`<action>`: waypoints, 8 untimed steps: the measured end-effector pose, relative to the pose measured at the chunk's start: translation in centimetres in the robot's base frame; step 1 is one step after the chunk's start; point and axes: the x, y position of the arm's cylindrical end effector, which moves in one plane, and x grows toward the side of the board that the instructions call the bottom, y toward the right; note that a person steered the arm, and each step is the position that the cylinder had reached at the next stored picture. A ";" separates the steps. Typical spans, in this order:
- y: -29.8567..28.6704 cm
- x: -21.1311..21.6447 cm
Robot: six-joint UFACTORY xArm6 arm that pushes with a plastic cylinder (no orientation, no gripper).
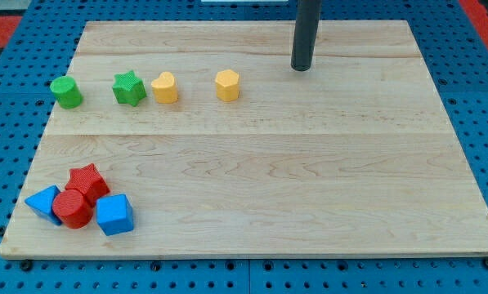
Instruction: Separate the red blocks and blue blocks
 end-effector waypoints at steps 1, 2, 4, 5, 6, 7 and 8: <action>0.0 0.3; 0.0 0.4; 2.3 1.8; 6.4 6.6; 9.2 12.3; 9.2 19.7; 6.3 24.3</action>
